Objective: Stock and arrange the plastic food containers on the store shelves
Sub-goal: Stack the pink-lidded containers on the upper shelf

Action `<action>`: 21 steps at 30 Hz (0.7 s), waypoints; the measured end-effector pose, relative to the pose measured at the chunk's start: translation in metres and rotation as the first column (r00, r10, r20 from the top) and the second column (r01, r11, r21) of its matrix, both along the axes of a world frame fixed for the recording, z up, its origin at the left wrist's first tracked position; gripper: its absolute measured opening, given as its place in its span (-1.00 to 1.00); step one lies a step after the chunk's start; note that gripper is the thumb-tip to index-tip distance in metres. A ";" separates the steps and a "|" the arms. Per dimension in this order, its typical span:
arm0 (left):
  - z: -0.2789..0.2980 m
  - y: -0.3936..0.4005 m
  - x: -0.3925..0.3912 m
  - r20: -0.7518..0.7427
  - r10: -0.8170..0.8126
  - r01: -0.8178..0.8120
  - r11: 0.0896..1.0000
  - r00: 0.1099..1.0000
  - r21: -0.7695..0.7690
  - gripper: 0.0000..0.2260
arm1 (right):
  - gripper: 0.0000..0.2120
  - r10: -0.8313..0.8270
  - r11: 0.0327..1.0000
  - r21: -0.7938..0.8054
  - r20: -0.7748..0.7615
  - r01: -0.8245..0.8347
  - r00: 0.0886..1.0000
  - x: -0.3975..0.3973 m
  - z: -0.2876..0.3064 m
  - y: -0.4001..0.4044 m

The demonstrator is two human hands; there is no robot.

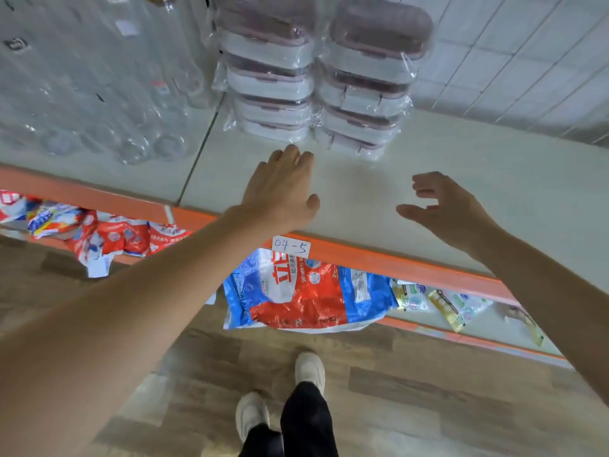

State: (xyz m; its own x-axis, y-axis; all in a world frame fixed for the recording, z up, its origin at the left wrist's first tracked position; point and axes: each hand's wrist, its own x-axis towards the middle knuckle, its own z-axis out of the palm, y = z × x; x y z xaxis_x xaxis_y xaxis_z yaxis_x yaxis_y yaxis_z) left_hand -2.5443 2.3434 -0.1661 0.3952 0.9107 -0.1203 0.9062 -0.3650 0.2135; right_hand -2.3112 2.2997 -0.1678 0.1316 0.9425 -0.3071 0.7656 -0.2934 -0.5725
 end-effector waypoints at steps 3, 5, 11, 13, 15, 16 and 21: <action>0.002 0.012 -0.002 0.020 0.023 -0.024 0.999 1.000 0.022 -0.57 | -0.40 -0.049 0.998 0.049 -0.034 0.051 0.998 0.005 0.006 0.022; 0.004 0.018 -0.004 0.063 0.048 -0.050 0.998 0.997 0.034 -0.56 | -0.35 -0.051 0.995 0.080 -0.045 0.054 0.998 0.007 0.010 0.037; 0.008 0.026 0.000 0.209 0.106 -0.123 0.990 0.972 0.071 -0.55 | -0.21 -0.077 0.980 0.175 -0.110 0.095 0.991 0.006 0.023 0.076; 0.009 0.027 0.004 0.266 0.119 -0.143 0.987 0.957 0.072 -0.54 | -0.18 -0.095 0.974 0.188 -0.151 0.123 0.984 0.003 0.026 0.088; 0.010 0.027 0.009 0.316 0.129 -0.156 0.986 0.940 0.062 -0.53 | -0.16 -0.119 0.972 0.179 -0.183 0.152 0.976 -0.001 0.025 0.097; 0.010 0.028 0.012 0.336 0.135 -0.161 0.986 0.932 0.051 -0.53 | -0.15 -0.136 0.971 0.170 -0.194 0.169 0.972 -0.003 0.024 0.101; 0.009 0.030 0.024 0.437 0.189 -0.201 0.979 0.879 -0.019 -0.53 | -0.12 -0.179 0.971 0.110 -0.246 0.211 0.953 -0.005 0.010 0.110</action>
